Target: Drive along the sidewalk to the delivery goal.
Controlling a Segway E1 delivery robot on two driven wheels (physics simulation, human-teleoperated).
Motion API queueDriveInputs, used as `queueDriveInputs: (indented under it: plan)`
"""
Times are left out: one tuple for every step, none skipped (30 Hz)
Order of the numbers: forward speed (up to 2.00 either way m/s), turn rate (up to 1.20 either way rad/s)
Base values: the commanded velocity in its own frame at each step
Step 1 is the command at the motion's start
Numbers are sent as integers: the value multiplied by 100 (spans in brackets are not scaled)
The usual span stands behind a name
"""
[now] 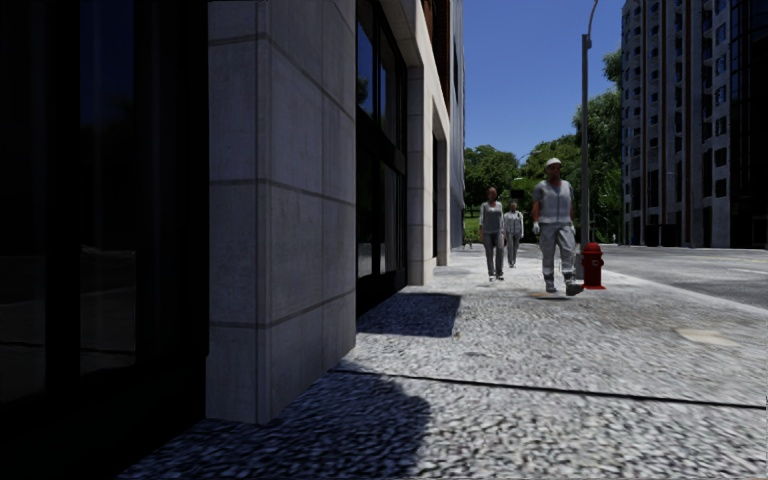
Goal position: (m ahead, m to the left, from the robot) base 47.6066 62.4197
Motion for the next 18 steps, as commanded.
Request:
queueDriveInputs:
  plan:
    - [153, 0]
    - [153, 0]
    - [153, 0]
    - [153, 0]
    - [153, 0]
    - [153, 0]
    - [153, 0]
    - [153, 0]
    - [153, 0]
    - [153, -10]
    - [151, -16]
    - [150, -24]
    - [150, -24]
    - [150, -28]
    - [150, -30]
    - [150, -33]
    - [150, -34]
    - [150, -34]
